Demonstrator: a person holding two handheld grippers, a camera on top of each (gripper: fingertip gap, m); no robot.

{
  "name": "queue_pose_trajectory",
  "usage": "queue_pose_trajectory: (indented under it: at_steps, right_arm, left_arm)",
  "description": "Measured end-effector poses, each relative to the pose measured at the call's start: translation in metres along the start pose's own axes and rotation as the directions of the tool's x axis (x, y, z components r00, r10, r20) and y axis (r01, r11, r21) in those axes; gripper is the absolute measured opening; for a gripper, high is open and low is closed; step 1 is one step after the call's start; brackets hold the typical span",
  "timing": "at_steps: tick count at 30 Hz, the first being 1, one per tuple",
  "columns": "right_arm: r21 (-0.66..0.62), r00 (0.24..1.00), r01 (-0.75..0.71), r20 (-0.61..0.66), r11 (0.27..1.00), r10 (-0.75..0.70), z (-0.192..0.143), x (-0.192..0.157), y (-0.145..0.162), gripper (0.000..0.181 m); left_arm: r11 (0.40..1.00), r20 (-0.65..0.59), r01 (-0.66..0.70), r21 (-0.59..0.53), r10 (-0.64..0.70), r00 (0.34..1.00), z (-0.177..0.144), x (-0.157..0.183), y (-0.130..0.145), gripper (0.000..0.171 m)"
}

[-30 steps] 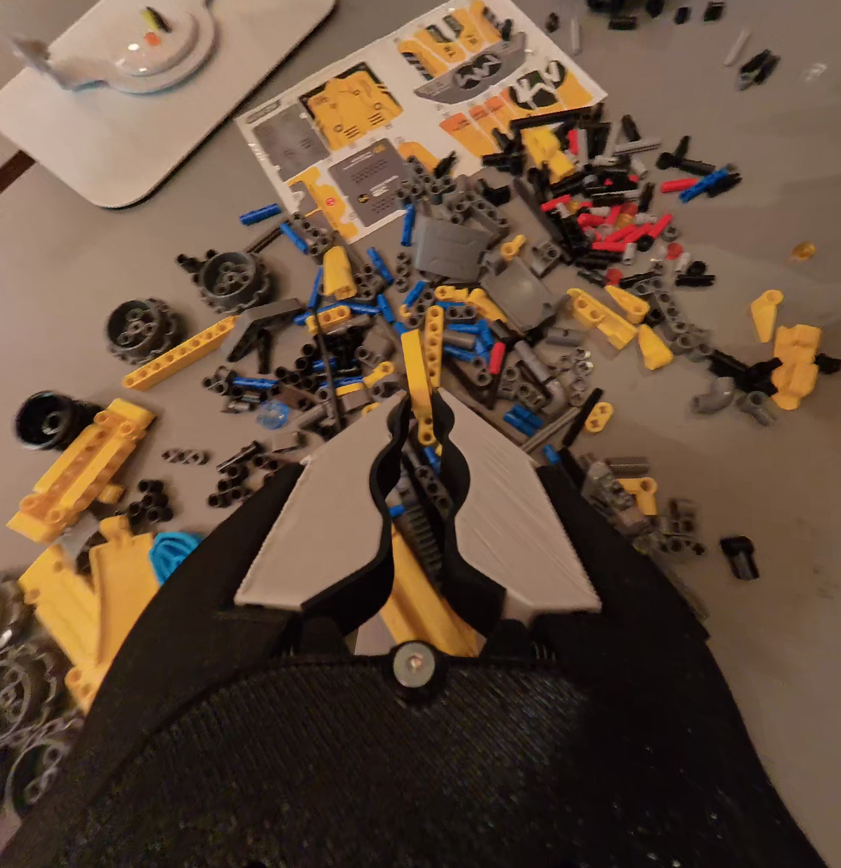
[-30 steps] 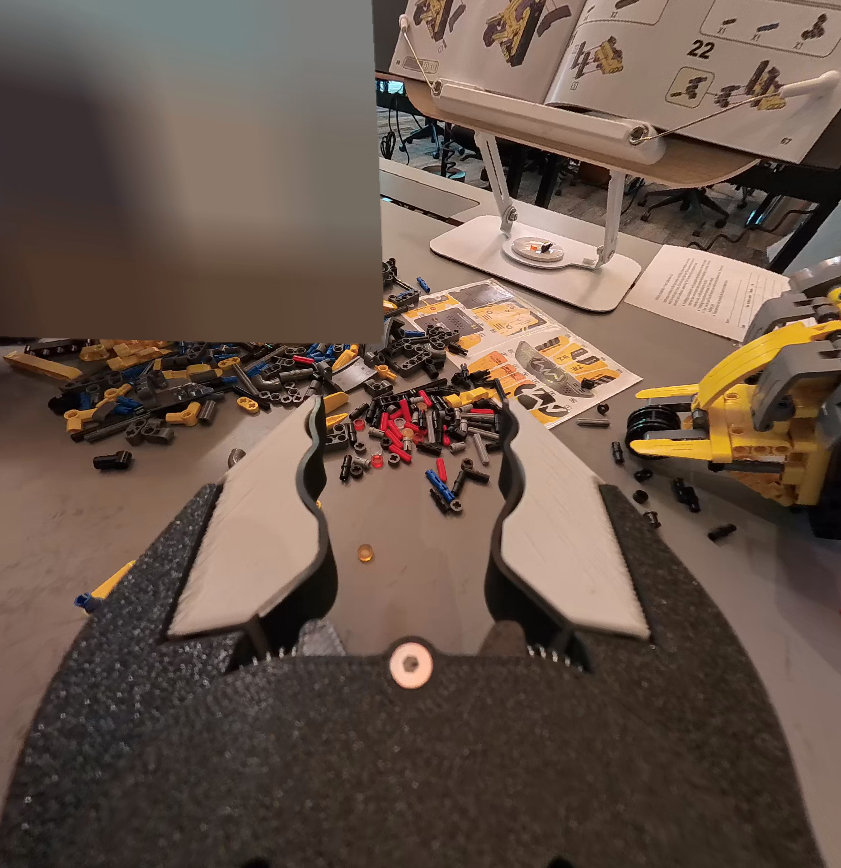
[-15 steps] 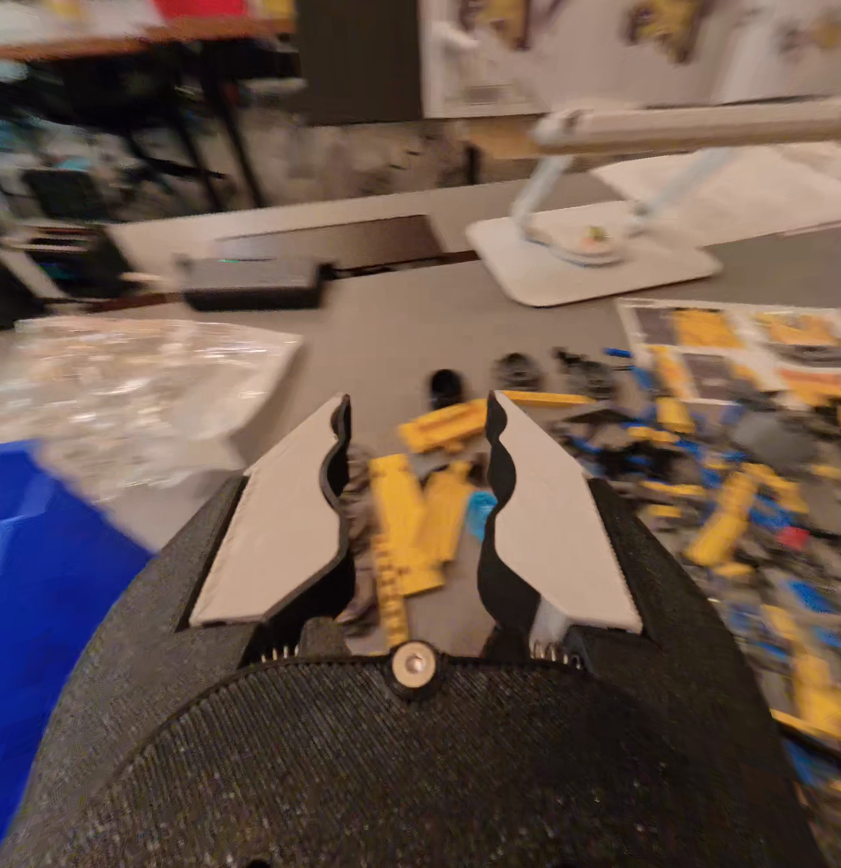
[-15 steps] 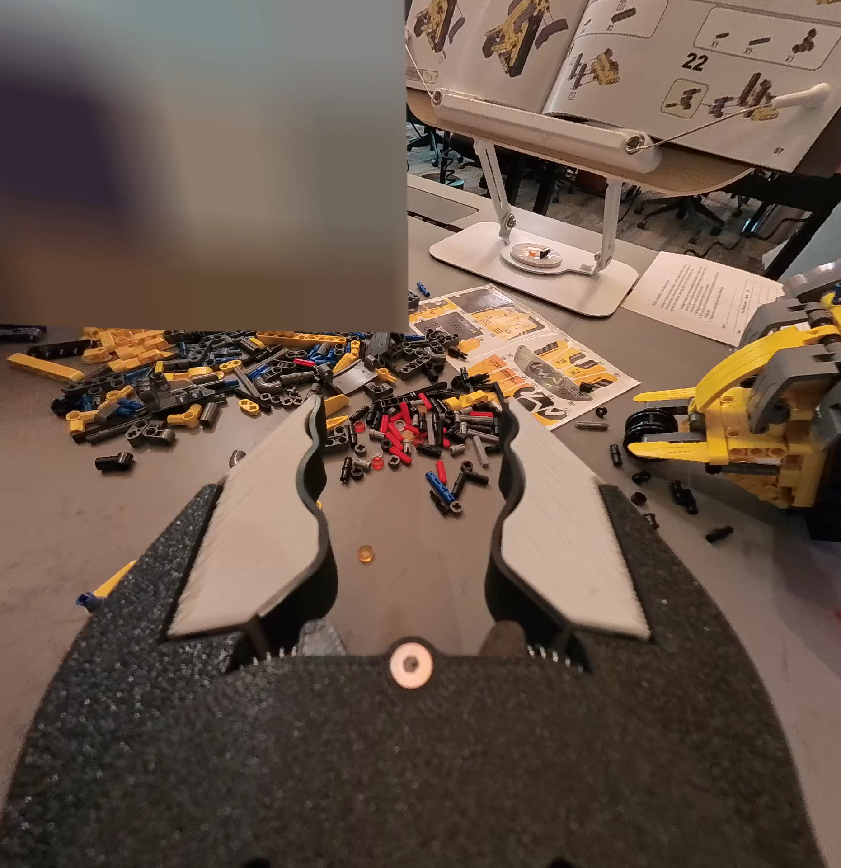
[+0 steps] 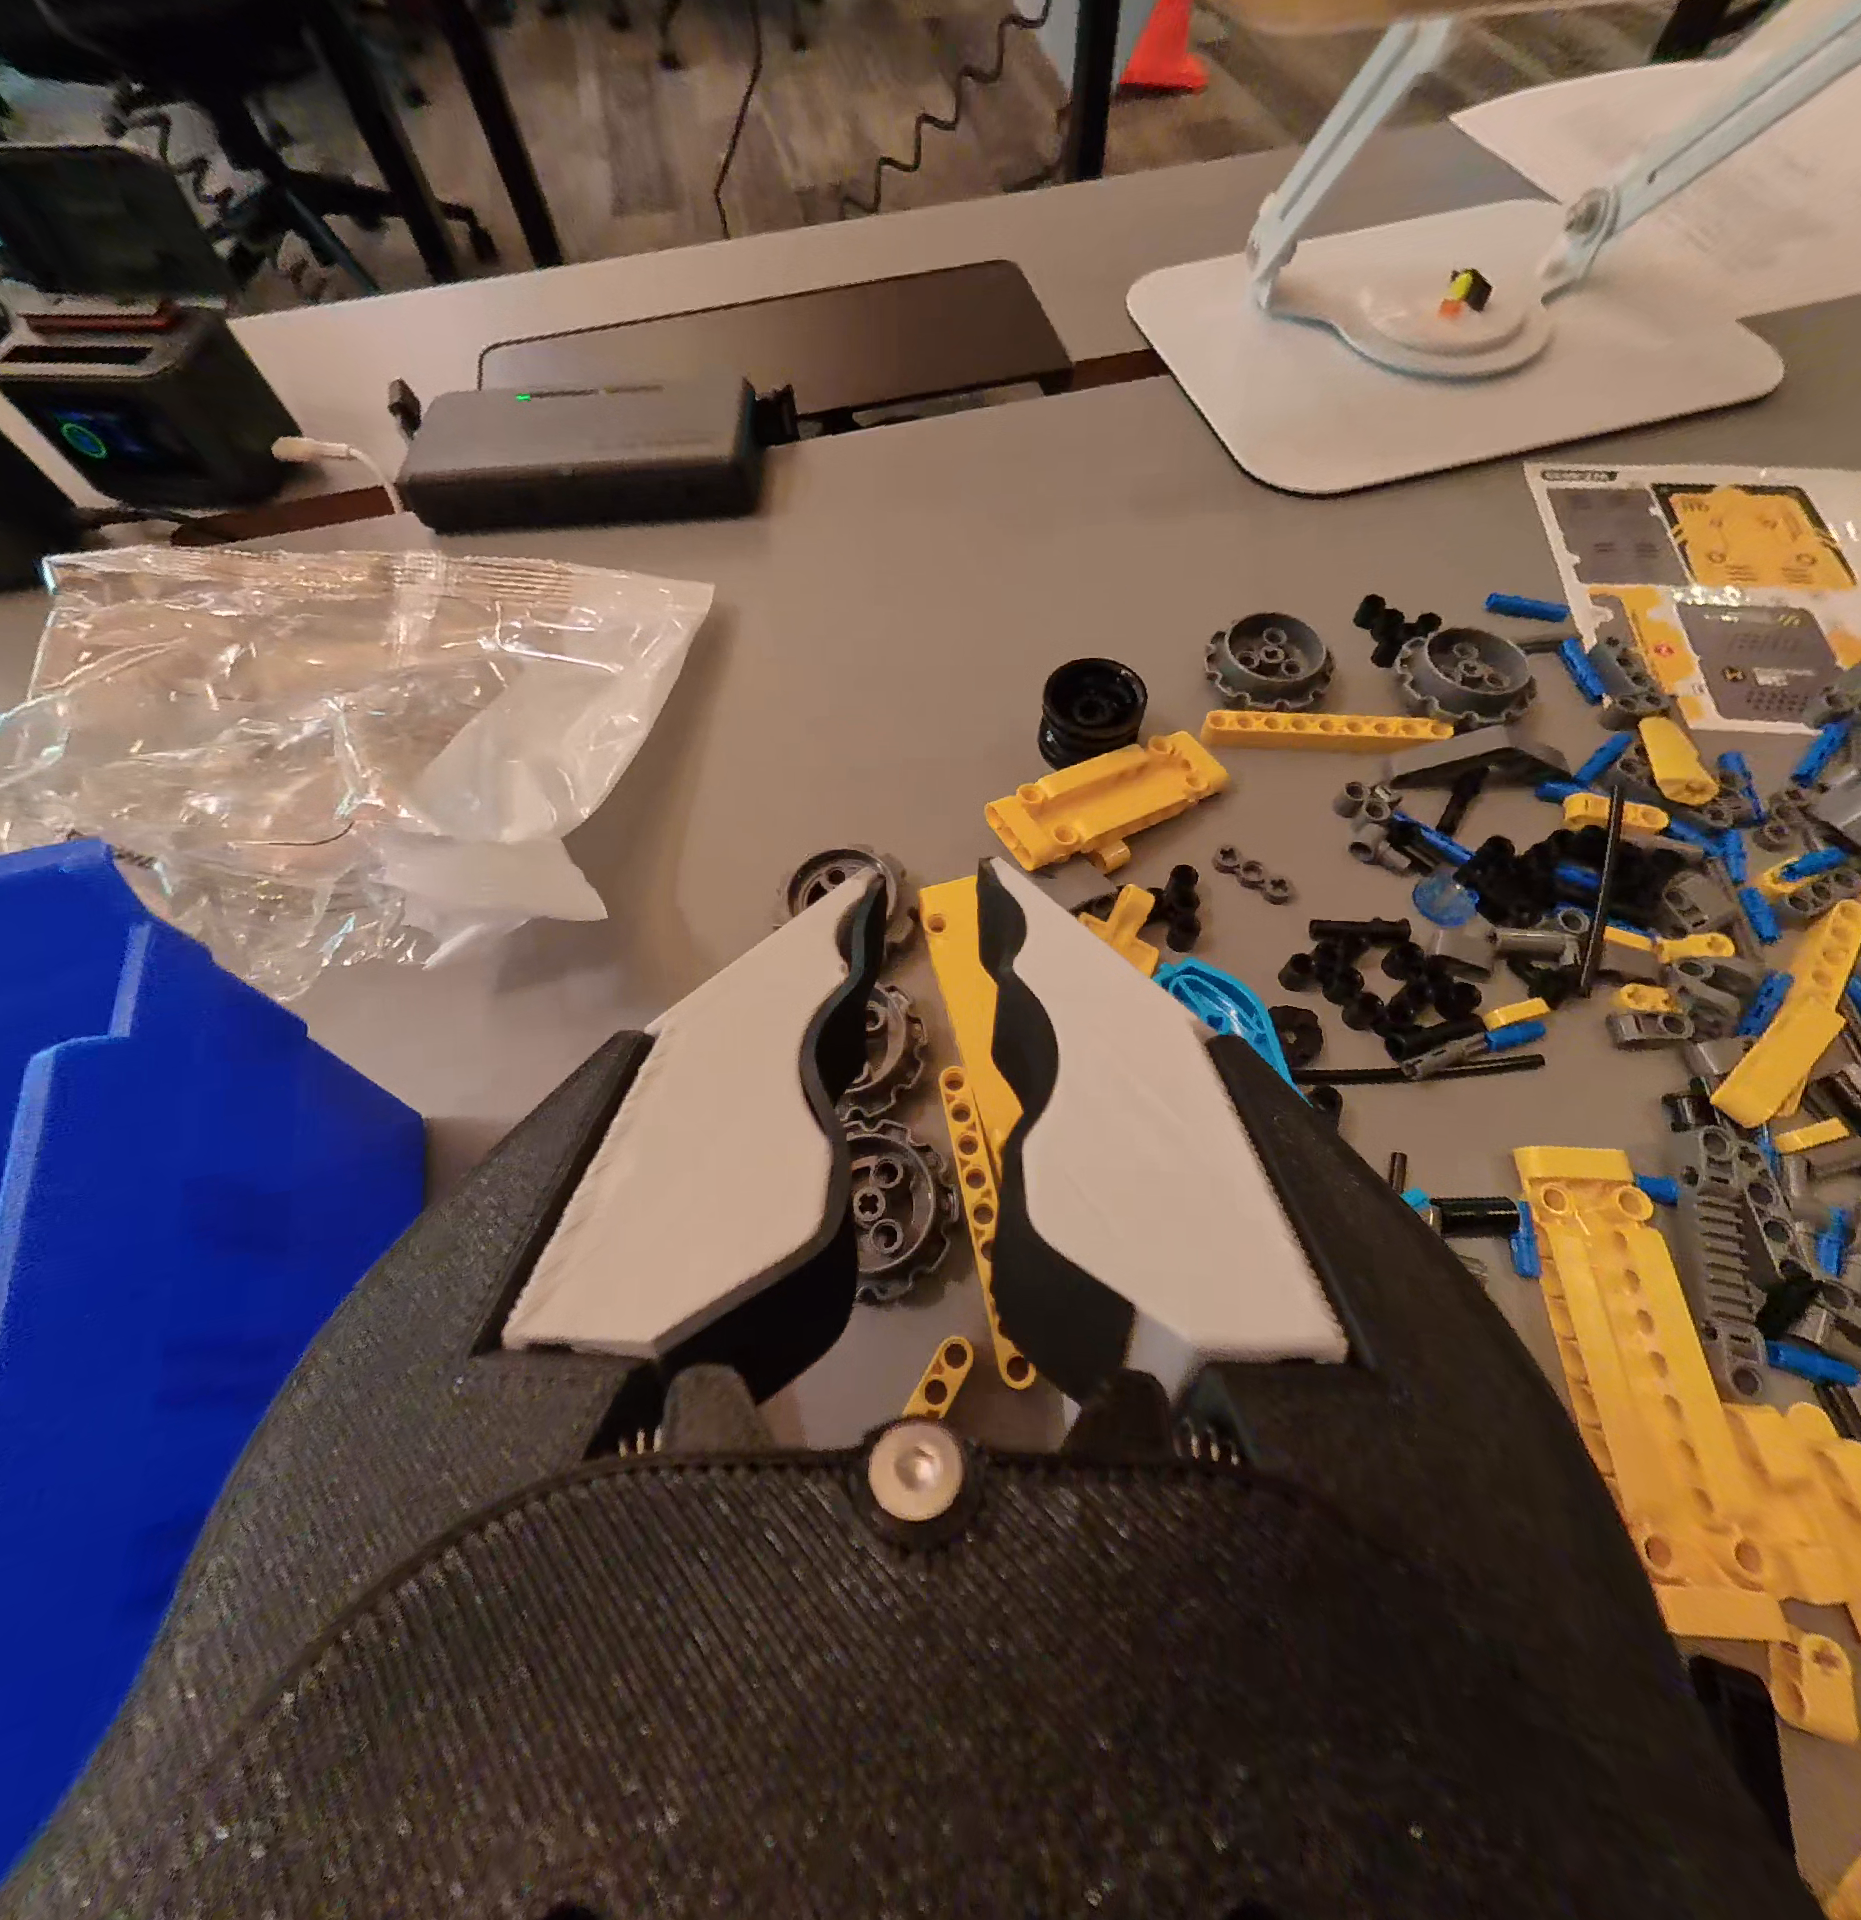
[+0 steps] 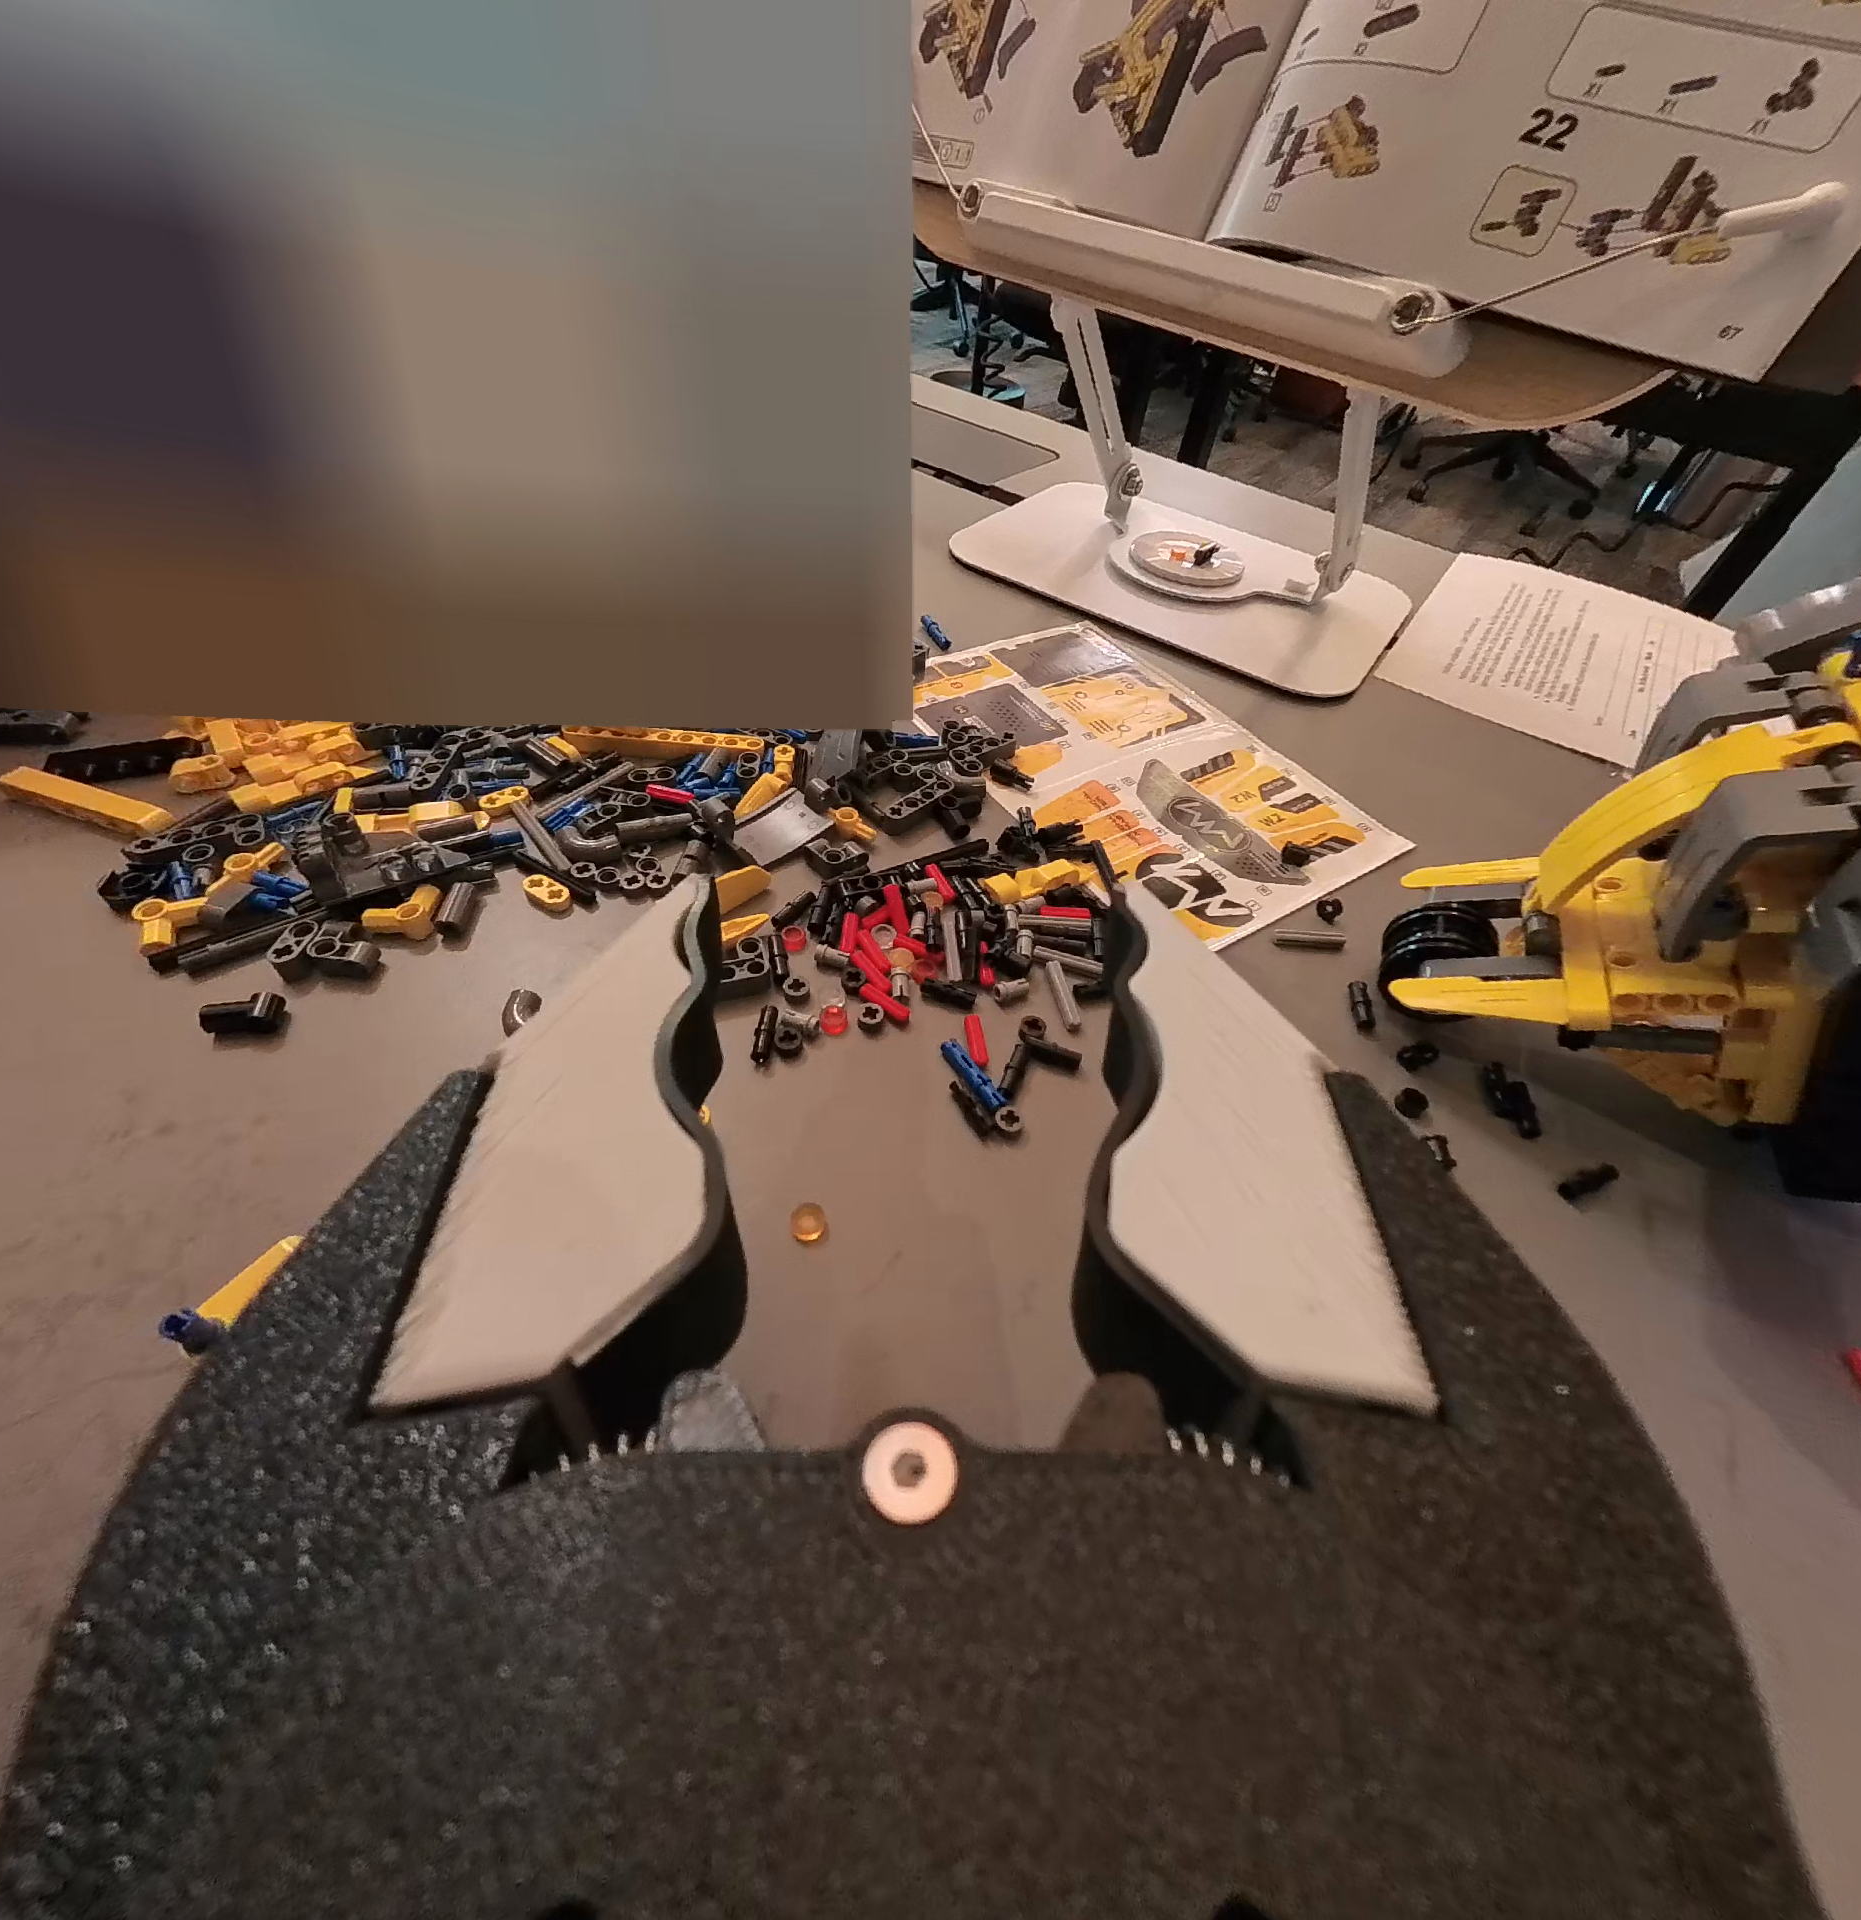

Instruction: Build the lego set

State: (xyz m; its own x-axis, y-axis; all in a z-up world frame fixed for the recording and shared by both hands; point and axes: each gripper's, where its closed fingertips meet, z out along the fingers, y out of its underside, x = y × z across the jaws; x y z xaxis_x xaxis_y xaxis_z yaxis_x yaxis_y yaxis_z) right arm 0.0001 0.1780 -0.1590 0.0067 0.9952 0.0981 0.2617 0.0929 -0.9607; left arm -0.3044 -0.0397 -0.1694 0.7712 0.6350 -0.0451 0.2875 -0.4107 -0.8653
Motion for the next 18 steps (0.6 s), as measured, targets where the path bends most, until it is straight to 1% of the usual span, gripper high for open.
queue_pose_trajectory:
  at_steps: [2,6,9,14,18]
  right_arm:
    - [0.002,1.000,0.002,-0.001,1.000,-0.002,0.000,0.000,0.000,0.074]
    - [0.003,1.000,0.005,-0.002,1.000,-0.005,0.000,0.000,0.000,0.074]
    - [0.001,1.000,0.010,-0.004,1.000,-0.010,0.000,-0.001,0.000,0.074]
    - [-0.005,1.000,0.017,-0.006,1.000,-0.017,0.000,-0.001,0.001,0.074]
    - [-0.009,1.000,0.025,-0.007,1.000,-0.025,0.001,-0.002,0.001,0.074]
  left_arm:
    - [1.000,-0.008,-0.013,0.016,0.014,1.000,-0.001,0.004,-0.003,0.014]
    - [1.000,-0.038,0.005,0.028,-0.004,0.999,-0.002,0.008,-0.005,0.015]
    - [0.999,-0.033,0.006,0.036,-0.005,0.999,-0.003,0.007,-0.007,0.017]
    - [0.998,0.000,0.025,0.059,-0.025,1.000,-0.005,0.003,-0.011,0.039]
    - [0.997,0.017,0.041,0.068,-0.042,0.999,-0.005,0.000,-0.012,0.046]
